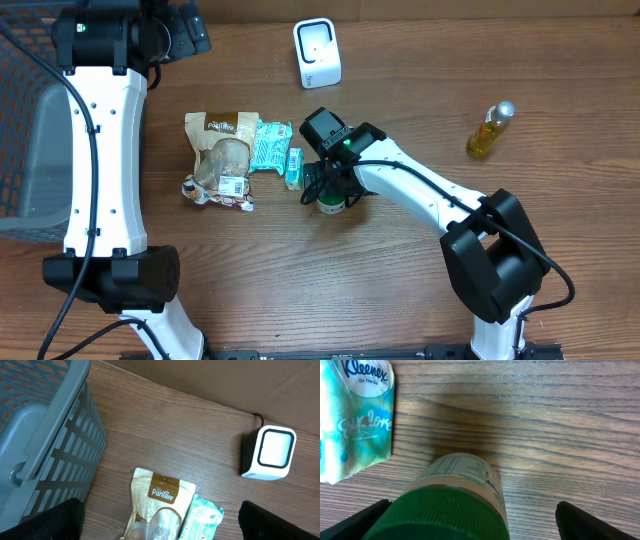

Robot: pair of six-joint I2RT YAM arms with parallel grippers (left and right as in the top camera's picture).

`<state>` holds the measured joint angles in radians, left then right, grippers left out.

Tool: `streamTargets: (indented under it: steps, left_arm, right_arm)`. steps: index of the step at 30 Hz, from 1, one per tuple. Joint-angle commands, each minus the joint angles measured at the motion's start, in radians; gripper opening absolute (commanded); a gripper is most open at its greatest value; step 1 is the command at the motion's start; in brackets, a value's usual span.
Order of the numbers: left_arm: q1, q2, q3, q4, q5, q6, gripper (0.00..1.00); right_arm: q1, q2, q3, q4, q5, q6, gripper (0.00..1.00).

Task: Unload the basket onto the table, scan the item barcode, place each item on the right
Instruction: 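Lower the right gripper onto the green-capped jar and grasp it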

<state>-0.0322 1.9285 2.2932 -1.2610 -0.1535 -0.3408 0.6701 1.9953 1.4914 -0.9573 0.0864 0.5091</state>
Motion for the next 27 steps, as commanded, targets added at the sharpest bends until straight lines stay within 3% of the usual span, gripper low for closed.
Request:
streamTargets:
  steps: [1,12,17,27]
  left_arm:
    - [-0.001,-0.006,0.019,0.001,-0.003,-0.003,1.00]
    - [-0.001,-0.006,0.019,0.001,-0.003,-0.003,1.00]
    - [-0.001,-0.006,0.019,0.001,-0.003,-0.003,1.00]
    - [-0.001,-0.006,0.019,0.001,-0.003,-0.003,1.00]
  right_arm:
    - [0.005,0.009,-0.006,0.006,0.025,0.014,1.00]
    - [-0.002,0.009,-0.006,-0.019,0.044,0.018,0.96]
    - [-0.032,0.009,-0.006,-0.095,0.150,0.125,0.96]
    - [-0.108,0.009,-0.006,-0.148,0.117,0.146,0.95]
